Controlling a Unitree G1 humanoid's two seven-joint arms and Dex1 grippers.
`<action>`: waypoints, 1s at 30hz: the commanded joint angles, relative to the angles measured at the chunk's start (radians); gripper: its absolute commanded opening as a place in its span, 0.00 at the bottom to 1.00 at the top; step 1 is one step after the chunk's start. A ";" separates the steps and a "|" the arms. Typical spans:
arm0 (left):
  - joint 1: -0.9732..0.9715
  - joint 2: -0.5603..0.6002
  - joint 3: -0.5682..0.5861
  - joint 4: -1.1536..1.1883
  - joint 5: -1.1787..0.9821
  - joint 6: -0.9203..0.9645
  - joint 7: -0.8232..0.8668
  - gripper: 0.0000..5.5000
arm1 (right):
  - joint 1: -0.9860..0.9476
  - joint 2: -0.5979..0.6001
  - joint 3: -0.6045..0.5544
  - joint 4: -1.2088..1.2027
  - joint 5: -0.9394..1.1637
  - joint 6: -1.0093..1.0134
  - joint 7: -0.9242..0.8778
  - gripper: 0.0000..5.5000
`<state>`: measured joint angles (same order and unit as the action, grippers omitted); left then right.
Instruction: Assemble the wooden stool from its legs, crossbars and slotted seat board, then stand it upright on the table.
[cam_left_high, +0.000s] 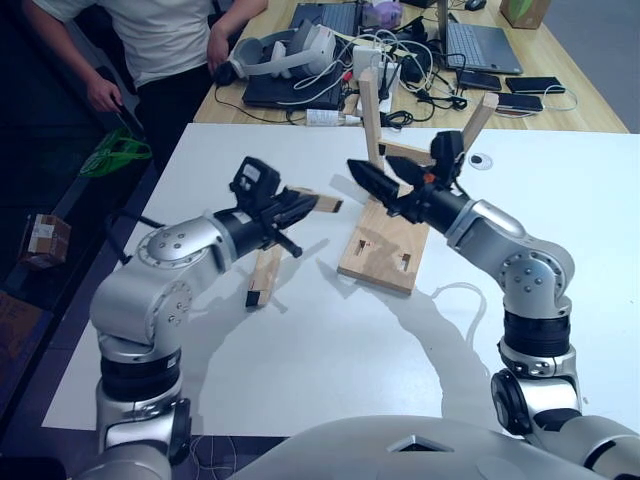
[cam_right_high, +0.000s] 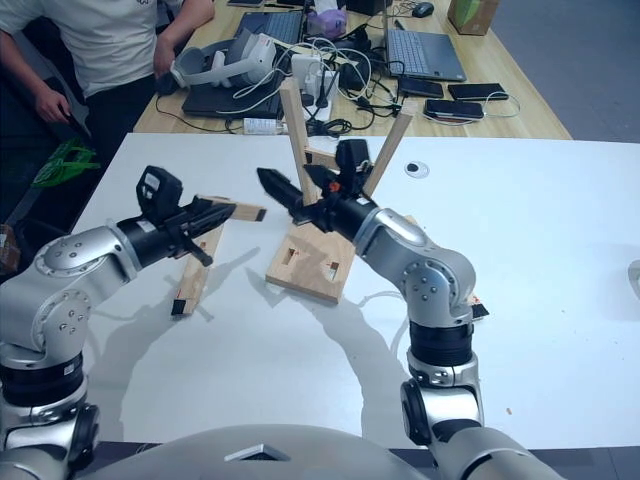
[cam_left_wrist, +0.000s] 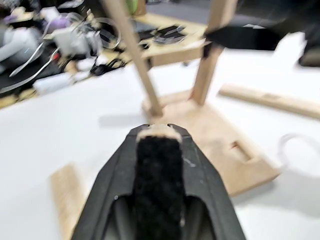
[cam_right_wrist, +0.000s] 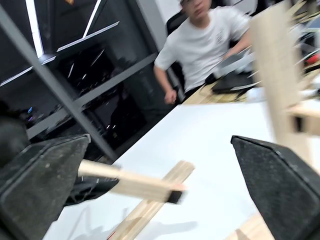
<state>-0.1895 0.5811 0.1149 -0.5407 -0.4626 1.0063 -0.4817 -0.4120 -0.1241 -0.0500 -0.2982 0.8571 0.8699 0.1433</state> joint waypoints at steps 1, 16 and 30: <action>0.034 0.067 0.035 0.058 0.047 0.015 0.021 0.07 | 0.021 -0.015 -0.053 -0.021 0.006 -0.001 -0.014 0.98; -0.190 -0.065 0.297 0.207 -0.066 0.425 0.142 0.07 | 0.079 -0.017 -0.023 -0.037 -0.034 0.034 -0.021 0.98; -0.130 0.000 0.241 0.291 -0.057 0.480 0.113 0.07 | 0.100 0.020 -0.001 -0.032 -0.062 0.027 -0.028 0.98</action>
<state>-0.3370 0.5648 0.3763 -0.2708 -0.5301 1.4831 -0.3674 -0.3168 -0.1099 -0.0551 -0.3272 0.8037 0.8924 0.1222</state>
